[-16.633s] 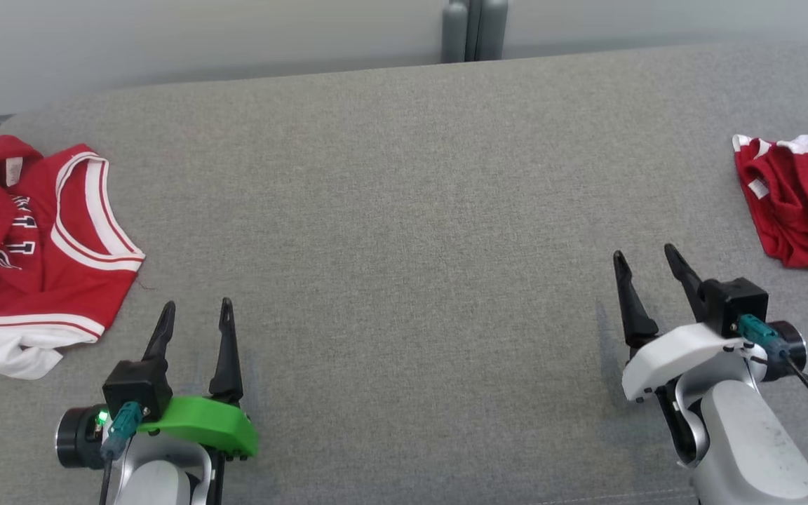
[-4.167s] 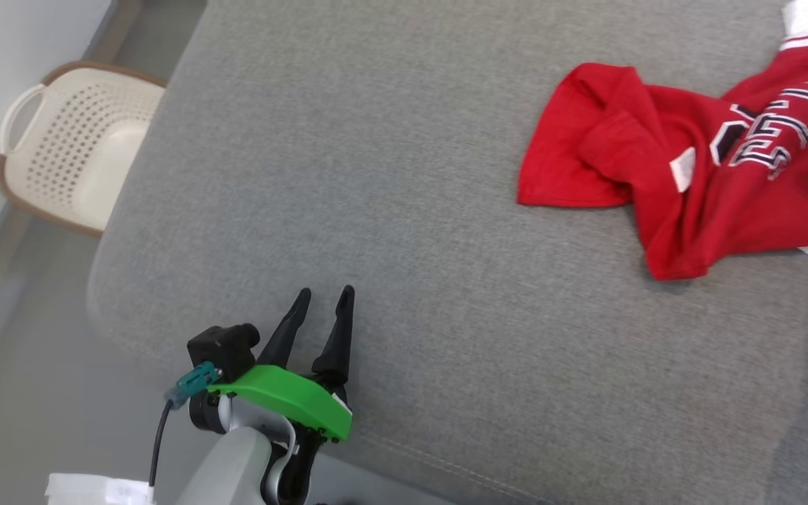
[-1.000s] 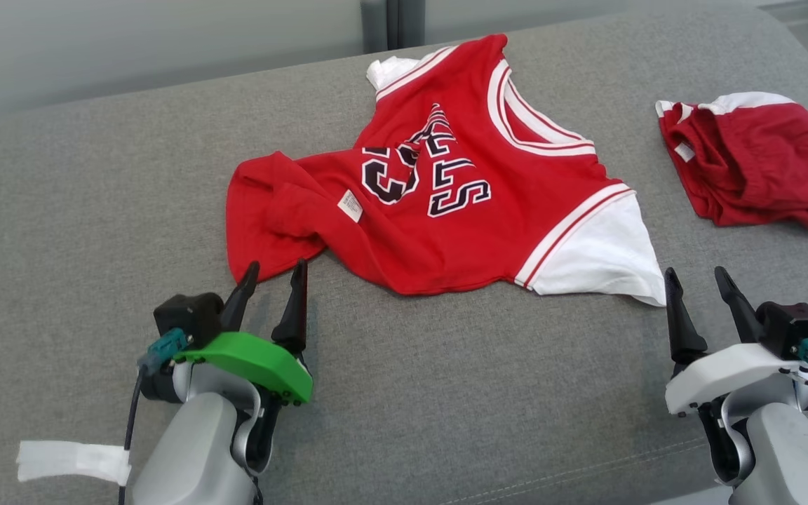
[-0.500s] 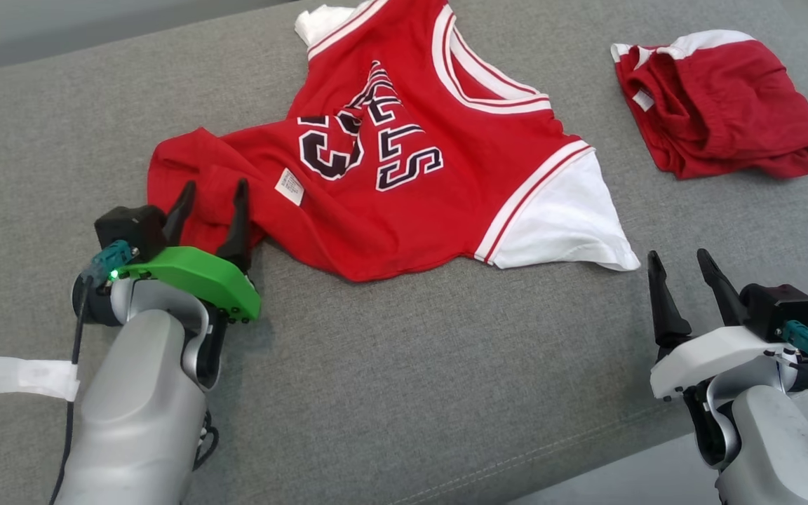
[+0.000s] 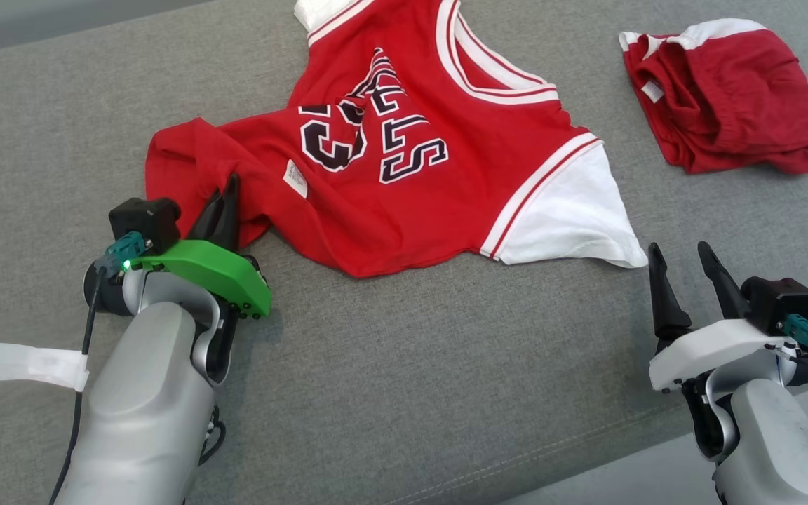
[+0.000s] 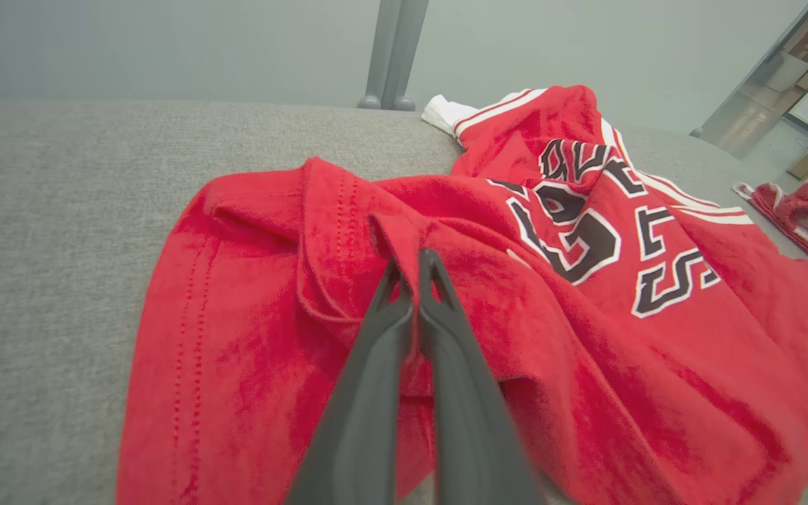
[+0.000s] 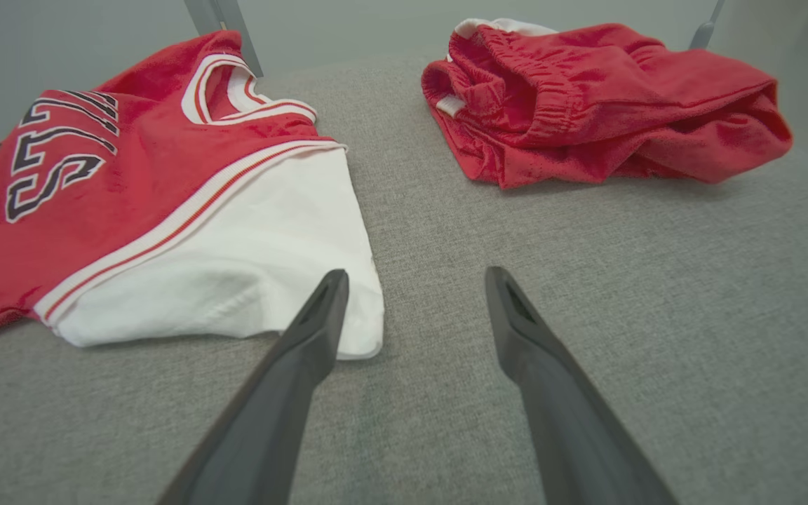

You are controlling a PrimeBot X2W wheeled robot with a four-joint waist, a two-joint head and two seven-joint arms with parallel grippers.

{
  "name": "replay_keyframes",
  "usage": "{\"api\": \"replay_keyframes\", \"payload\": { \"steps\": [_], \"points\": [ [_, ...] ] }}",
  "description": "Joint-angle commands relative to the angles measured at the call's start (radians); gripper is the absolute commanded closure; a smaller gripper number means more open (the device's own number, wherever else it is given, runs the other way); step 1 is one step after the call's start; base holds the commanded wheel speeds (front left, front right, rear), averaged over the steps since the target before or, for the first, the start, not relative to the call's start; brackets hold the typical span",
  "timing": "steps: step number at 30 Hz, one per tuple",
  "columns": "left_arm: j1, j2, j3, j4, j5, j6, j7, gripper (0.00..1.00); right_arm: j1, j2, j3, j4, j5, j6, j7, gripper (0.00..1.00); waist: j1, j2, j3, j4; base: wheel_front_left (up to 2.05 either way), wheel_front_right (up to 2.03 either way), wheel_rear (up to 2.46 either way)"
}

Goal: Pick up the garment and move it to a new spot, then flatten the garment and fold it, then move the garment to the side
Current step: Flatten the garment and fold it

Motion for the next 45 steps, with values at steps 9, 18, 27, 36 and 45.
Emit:
{"api": "replay_keyframes", "payload": {
  "steps": [9,18,27,36,45],
  "points": [
    [0.135,0.003,-0.050,-0.344,0.031,-0.002,-0.003,1.00,0.033,-0.011,-0.037,0.023,0.011,-0.001,-0.003,0.00,0.0000,0.0000,-0.076,0.157,0.00,0.00,0.00],
    [0.419,0.026,-0.154,-0.549,0.013,-0.002,-0.003,1.00,0.065,-0.006,-0.040,0.072,0.005,-0.001,-0.003,0.00,0.0000,0.0000,-0.139,0.315,0.00,0.00,0.00],
    [0.555,0.036,-0.203,-0.386,-0.052,-0.002,-0.004,0.00,0.082,-0.011,-0.045,0.105,0.005,-0.001,-0.003,0.00,0.0000,0.0000,-0.174,0.349,0.00,0.00,0.00],
    [0.484,0.027,-0.034,-0.449,-0.017,-0.002,-0.002,0.00,0.079,-0.014,-0.047,0.102,0.002,-0.001,-0.003,0.00,0.0000,0.0000,-0.164,0.298,0.00,0.00,0.00],
    [0.155,0.034,-0.088,-0.153,-0.126,-0.002,-0.002,0.00,0.021,-0.018,-0.019,0.086,-0.006,-0.001,-0.003,0.00,0.0000,0.0000,-0.068,0.158,0.00,0.00,0.00]
  ]
}}
